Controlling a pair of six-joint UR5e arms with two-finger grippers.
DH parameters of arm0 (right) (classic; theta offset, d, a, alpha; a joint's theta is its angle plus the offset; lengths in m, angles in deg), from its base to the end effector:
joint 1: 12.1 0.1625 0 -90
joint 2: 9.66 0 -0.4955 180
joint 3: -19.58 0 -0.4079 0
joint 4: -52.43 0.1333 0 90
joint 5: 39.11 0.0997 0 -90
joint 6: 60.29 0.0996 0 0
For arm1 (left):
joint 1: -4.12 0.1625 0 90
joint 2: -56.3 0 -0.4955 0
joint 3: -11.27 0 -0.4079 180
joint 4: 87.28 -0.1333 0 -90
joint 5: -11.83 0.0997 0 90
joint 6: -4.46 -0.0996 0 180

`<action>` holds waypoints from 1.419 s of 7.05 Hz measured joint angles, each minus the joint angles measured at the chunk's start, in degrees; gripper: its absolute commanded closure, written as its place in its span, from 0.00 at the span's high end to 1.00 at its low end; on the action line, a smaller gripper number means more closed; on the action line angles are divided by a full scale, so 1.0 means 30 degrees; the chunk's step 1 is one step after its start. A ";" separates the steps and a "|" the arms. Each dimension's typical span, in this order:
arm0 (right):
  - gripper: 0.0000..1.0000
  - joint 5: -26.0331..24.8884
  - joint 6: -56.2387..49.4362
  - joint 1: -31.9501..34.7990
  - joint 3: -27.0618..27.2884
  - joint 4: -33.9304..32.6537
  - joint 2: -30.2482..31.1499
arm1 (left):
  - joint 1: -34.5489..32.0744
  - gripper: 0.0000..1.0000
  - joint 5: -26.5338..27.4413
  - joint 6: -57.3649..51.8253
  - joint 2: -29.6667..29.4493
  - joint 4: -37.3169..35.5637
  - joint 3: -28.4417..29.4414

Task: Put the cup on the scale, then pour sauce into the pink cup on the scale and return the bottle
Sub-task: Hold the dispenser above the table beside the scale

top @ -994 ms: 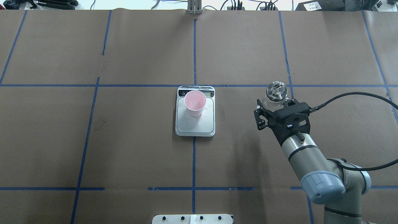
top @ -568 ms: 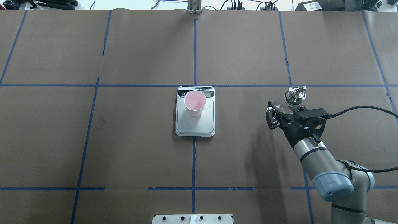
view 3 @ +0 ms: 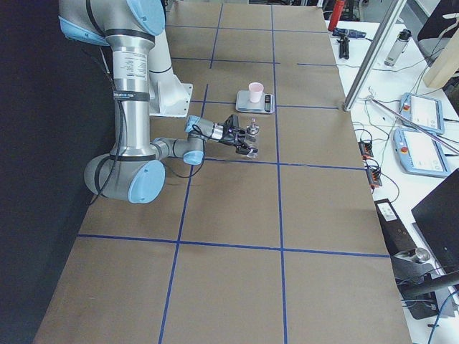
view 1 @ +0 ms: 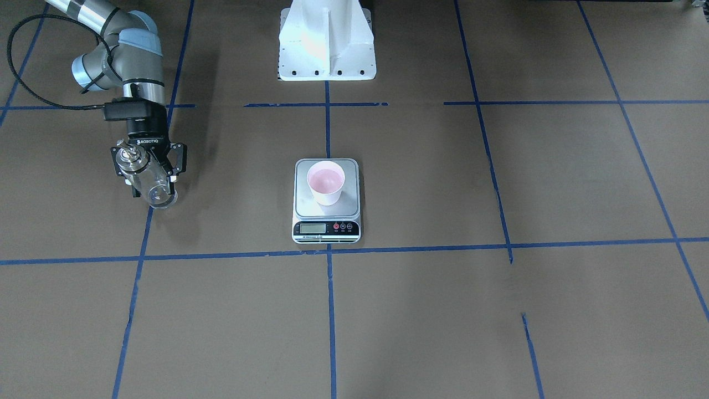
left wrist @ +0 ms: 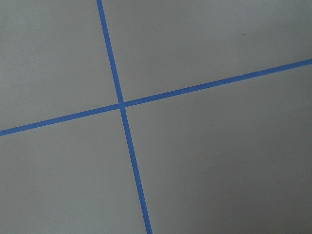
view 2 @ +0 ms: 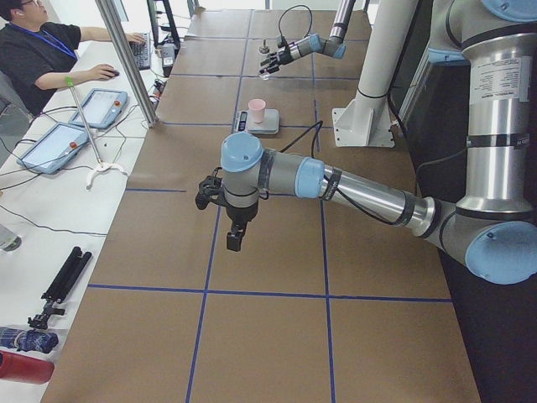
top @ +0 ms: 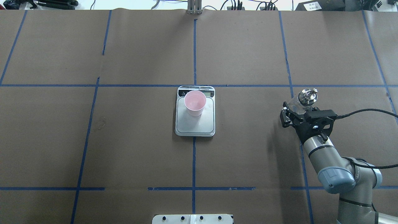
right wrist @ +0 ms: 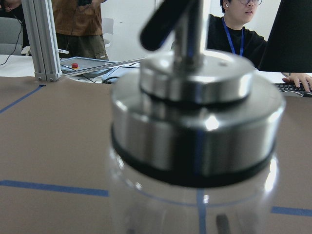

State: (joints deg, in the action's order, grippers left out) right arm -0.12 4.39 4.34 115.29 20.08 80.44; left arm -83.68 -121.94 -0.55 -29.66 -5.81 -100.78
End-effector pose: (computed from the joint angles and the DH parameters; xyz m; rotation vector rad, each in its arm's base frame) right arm -0.4256 -0.3453 0.5573 1.1033 -0.6724 0.3575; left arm -0.0466 -0.4653 0.5852 0.1762 0.7591 0.1826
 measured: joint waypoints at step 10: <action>0.02 0.0091 0.0491 0.0160 -0.0338 -0.0020 -0.0329 | 0.0019 1.00 0.0000 0.0000 -0.0016 -0.0118 -0.0152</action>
State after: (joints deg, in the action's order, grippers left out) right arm 0.16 5.86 4.82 114.28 20.02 79.46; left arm -83.63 -121.94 -0.55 -29.71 -6.16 -101.24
